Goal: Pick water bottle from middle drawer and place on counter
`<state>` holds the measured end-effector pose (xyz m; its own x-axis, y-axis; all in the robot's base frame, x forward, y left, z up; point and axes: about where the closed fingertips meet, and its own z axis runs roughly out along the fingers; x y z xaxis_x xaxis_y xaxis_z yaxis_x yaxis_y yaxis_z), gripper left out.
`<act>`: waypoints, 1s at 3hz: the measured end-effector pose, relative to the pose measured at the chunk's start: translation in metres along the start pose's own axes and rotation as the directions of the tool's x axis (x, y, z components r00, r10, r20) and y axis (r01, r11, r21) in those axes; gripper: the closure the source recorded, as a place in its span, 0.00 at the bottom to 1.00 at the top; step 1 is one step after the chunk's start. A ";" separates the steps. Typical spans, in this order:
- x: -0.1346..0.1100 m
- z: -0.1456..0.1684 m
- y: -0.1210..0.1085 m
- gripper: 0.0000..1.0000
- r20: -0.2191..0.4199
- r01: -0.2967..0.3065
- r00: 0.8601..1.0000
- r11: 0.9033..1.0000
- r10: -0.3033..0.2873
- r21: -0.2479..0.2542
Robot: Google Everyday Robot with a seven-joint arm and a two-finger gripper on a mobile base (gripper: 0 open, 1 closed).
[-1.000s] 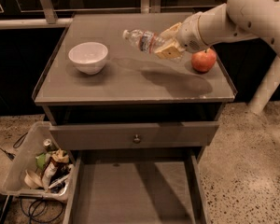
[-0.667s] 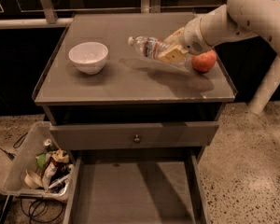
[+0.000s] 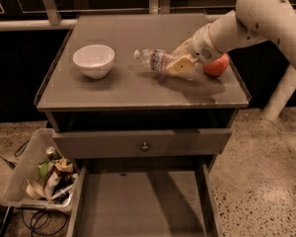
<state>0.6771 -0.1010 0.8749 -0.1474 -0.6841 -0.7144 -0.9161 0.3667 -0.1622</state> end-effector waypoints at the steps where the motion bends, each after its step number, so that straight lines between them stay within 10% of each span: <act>1: 0.003 0.014 0.012 1.00 -0.002 -0.019 1.000 0.998 0.019 -0.053; 3: 0.009 0.030 0.025 0.82 -0.012 -0.040 0.999 0.994 0.039 -0.101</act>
Offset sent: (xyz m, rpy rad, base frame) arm -0.0219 0.0294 -0.0464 0.0277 0.1507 0.0568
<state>0.6640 -0.0790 0.8446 -0.1879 -0.6768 -0.7117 -0.9423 0.3287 -0.0639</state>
